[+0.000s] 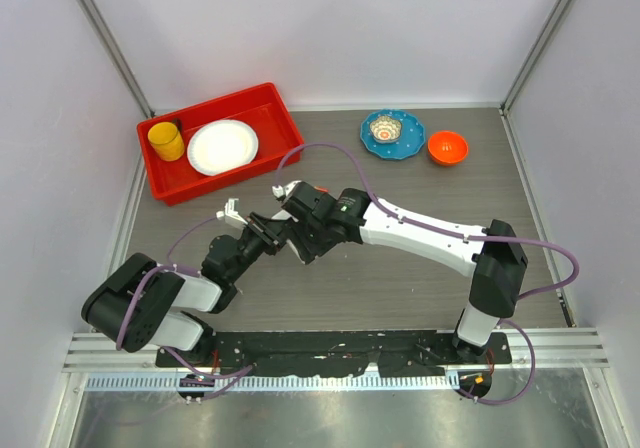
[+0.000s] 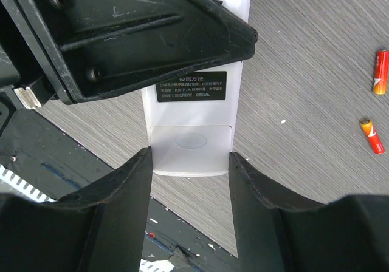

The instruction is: Load the batteries into the remote control

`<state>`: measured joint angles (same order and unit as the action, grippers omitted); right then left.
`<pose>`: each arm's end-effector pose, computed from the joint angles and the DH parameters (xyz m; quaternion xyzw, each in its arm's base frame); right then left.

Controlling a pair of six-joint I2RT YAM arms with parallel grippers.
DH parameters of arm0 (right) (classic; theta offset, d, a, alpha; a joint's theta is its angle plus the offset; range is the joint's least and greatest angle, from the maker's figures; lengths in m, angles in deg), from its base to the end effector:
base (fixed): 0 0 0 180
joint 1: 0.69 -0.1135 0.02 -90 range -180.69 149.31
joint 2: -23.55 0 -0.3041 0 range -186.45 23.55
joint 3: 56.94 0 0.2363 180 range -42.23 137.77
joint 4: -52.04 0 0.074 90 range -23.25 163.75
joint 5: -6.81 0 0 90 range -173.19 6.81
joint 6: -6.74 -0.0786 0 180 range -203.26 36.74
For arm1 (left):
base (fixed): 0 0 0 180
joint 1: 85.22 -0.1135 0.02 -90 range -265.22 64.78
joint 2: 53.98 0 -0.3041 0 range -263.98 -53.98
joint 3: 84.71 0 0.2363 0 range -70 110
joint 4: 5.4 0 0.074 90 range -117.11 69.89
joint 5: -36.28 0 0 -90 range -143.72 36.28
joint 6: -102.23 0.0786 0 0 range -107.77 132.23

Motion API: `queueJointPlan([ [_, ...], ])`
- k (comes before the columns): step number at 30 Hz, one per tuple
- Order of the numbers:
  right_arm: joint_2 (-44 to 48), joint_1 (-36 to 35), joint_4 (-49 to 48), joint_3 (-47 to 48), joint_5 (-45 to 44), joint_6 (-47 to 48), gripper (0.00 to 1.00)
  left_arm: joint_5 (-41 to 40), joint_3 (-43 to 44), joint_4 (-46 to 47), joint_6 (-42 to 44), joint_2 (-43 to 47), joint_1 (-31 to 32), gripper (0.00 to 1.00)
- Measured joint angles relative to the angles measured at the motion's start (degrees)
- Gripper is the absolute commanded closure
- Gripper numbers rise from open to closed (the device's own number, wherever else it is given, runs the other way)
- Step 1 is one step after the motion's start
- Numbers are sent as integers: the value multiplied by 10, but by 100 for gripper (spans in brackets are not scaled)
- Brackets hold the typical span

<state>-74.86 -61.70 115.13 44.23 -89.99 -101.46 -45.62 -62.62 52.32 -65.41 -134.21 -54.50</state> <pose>0.1903 0.3242 0.2936 -0.3380 0.9039 0.1188 0.2335 0.2049 -0.1346 0.2114 -0.2362 0.6692 -0.5992 0.3706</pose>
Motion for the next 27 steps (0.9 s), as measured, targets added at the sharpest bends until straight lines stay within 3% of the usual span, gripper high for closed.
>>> queueJointPlan([
  [12,0,11,-4,-7,23,-4,98,-11,2,-16,3,10,8,100],
  [20,2,12,-8,-13,24,-7,81,-13,2,-20,3,10,10,100],
  [27,5,12,-10,-17,24,-11,73,-14,2,-20,3,10,12,100],
])
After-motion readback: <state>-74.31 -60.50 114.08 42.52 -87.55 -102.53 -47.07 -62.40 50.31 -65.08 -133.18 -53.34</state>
